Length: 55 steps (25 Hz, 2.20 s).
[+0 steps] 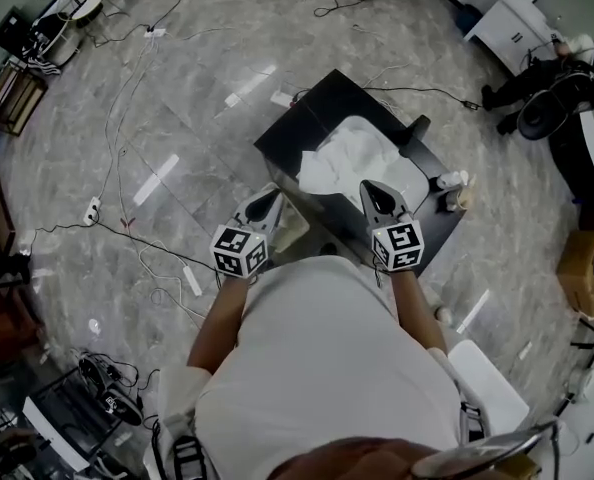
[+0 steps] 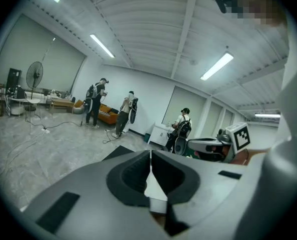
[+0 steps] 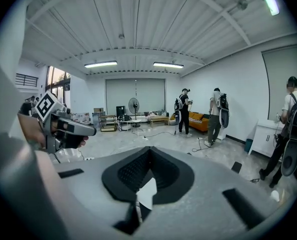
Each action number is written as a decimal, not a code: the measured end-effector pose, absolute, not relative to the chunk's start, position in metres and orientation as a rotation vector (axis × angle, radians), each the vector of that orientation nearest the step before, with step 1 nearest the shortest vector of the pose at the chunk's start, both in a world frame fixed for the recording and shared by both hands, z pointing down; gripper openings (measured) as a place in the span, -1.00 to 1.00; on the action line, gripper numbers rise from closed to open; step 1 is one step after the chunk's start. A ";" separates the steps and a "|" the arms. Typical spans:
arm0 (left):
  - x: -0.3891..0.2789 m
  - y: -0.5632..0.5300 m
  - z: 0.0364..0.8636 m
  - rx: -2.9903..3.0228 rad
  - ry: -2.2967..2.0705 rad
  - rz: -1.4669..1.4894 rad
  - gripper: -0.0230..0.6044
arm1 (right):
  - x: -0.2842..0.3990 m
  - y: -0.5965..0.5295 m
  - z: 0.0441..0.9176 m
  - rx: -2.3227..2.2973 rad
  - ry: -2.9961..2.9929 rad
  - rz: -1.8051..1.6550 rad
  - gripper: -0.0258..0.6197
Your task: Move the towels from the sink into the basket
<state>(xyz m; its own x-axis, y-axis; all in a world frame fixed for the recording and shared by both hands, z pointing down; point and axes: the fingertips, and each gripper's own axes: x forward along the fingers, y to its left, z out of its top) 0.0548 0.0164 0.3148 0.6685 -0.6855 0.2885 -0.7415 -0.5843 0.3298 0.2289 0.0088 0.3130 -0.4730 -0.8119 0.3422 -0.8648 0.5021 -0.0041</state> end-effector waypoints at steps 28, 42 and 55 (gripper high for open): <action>0.090 -0.007 0.397 2.281 -1.130 0.319 -0.89 | 0.301 -0.066 0.446 1.212 -2.248 0.395 -0.70; 0.133 -0.014 0.472 2.231 -1.045 0.406 -0.89 | 0.315 -0.121 0.612 1.047 -2.067 0.501 -0.08; 0.139 -0.012 0.530 2.130 -1.025 0.433 -0.89 | 0.323 -0.135 0.744 0.795 -1.918 0.431 0.56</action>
